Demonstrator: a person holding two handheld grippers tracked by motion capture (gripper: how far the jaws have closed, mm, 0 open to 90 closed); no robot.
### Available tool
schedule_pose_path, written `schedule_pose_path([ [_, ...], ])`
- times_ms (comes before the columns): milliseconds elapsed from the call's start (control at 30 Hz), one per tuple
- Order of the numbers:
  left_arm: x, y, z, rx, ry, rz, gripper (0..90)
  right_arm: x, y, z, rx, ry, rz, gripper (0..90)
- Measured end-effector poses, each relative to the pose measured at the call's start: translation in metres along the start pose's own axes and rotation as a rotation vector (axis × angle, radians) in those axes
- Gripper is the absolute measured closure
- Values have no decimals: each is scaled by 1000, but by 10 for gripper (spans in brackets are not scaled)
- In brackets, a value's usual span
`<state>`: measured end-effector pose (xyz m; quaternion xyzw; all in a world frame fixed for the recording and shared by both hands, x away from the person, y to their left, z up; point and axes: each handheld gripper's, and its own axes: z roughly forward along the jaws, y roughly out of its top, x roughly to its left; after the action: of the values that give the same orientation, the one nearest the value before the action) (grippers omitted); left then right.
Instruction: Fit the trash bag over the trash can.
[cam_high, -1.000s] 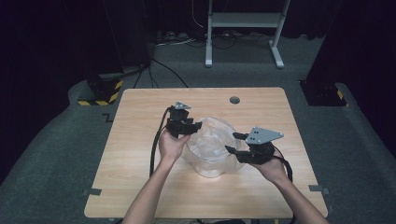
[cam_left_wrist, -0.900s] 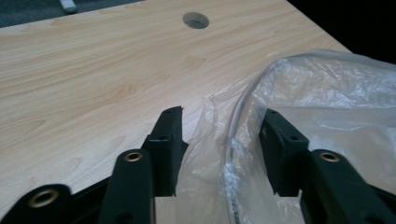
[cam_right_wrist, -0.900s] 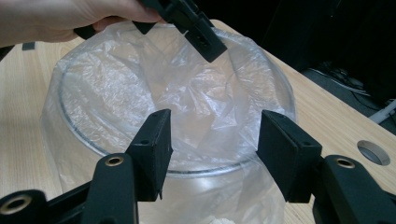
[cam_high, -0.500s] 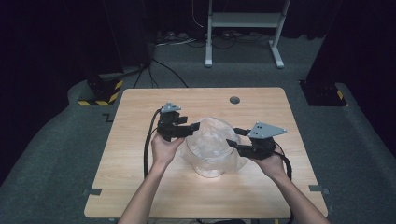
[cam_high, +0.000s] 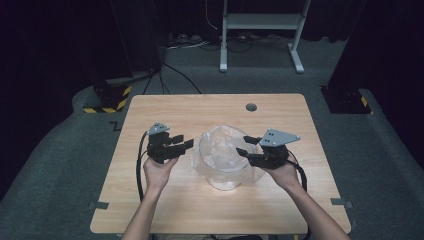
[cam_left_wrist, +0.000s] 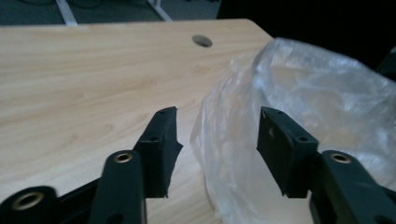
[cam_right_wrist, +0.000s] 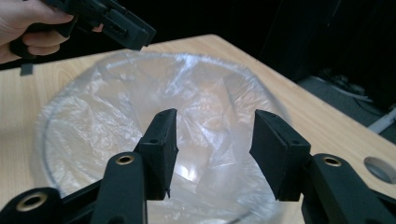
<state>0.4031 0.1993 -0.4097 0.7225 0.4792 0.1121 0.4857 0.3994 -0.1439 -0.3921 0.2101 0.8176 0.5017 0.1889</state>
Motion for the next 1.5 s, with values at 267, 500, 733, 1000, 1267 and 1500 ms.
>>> schedule_pose_path([
  [267, 6, -10, 30, 95, -23, 30, 791, -2, -5, 5, 45, 10, 18, 491],
  [500, 12, -17, 58, 189, -33, 16, 900, -3, -8, 5, 54, 16, 20, 494],
  [733, 20, -25, 67, 240, 1, -48, 677, -2, -8, 5, 57, 24, 17, 494],
  [1000, 21, -13, 24, 44, -19, -103, 469, -4, -6, -9, 7, 24, 33, 493],
  [1267, 4, 1, 5, -62, -82, -74, 411, -12, -14, -23, -5, -15, 55, 495],
  [1500, -11, 10, 7, -79, -100, -39, 394, -26, -27, -35, -12, -59, 109, 504],
])
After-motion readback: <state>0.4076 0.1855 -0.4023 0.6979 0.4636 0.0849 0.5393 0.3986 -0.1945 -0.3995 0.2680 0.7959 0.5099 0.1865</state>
